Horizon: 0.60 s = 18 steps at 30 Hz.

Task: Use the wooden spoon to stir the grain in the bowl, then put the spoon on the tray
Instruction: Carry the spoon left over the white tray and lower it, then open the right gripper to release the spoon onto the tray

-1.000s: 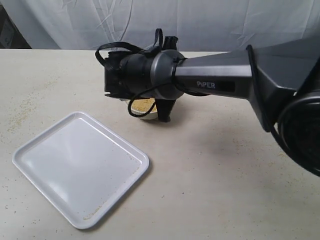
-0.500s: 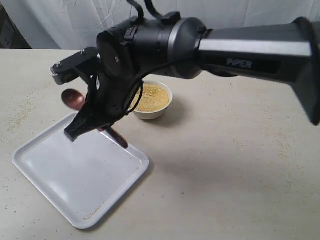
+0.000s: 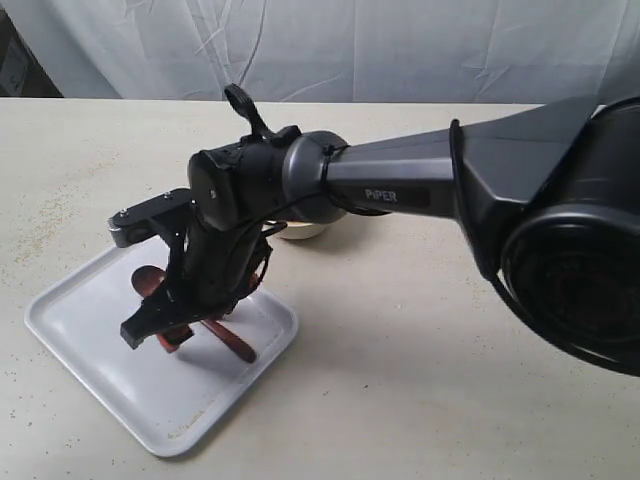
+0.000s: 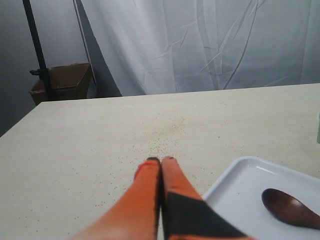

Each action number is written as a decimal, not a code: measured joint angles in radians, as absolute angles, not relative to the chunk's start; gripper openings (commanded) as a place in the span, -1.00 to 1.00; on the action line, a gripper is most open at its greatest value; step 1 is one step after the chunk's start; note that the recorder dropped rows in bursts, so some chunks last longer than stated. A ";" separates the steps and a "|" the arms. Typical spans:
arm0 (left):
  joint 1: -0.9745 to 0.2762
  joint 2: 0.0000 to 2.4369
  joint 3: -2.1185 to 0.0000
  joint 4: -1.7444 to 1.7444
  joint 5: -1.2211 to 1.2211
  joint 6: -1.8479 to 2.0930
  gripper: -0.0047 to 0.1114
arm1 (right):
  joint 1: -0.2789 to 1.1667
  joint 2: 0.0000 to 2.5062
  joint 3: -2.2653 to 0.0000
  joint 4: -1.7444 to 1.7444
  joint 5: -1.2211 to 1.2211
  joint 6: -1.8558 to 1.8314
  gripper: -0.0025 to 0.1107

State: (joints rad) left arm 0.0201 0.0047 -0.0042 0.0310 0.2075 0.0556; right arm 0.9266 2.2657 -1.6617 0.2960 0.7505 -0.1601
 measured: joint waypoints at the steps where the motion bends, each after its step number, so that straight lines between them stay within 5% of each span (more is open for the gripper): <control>1: 0.020 0.005 -0.004 0.031 0.207 0.056 -0.91 | 0.929 2.266 -1.676 0.296 0.773 -0.164 0.58; 3: 0.020 0.005 -0.004 0.031 0.207 0.056 -0.91 | 0.931 2.262 -1.714 0.298 0.849 -0.208 0.30; 7: 0.020 0.005 -0.004 0.031 0.207 0.056 -0.91 | 0.927 2.166 -1.802 0.294 1.049 -0.248 -0.95; 12: 0.020 0.005 -0.004 0.031 0.207 0.056 -0.91 | 0.925 1.864 -1.756 0.254 1.046 -0.238 -0.76; 18: 0.020 0.005 -0.004 0.031 0.207 0.056 -0.91 | 1.007 1.185 -0.875 0.248 0.315 -0.231 -0.76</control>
State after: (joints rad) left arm 0.0201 0.0047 -0.0042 0.0310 0.2075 0.0556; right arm 1.0069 1.1849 -0.8752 0.2480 0.3149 -0.2311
